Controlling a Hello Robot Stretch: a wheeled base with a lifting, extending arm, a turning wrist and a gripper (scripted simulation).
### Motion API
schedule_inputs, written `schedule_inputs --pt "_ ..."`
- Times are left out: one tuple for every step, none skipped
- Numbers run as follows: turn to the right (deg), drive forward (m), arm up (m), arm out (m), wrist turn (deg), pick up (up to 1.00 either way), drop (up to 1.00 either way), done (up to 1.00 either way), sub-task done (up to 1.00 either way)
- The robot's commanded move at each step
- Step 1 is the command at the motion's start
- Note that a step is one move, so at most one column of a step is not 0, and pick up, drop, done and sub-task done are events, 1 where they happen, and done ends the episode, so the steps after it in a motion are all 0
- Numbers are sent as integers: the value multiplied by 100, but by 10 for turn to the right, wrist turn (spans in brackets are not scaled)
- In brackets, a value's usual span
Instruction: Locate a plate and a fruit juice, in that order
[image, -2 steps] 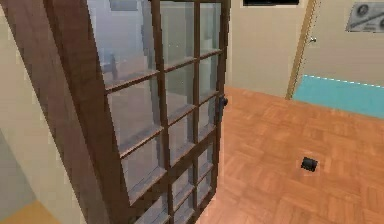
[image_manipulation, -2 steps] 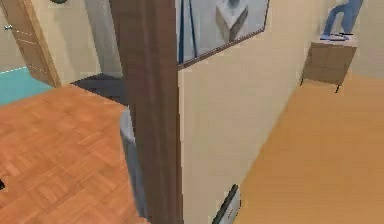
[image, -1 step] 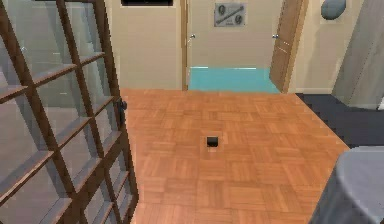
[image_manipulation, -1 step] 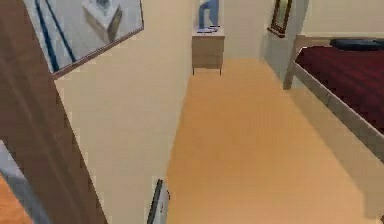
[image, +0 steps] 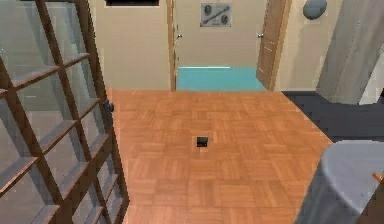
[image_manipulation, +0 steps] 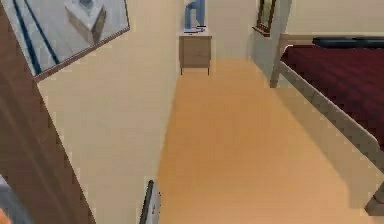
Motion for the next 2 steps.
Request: schedule_inputs --pt "0 45 0 0 0 0 0 0 0" --pt "330 0 0 0 0 0 0 0 0"
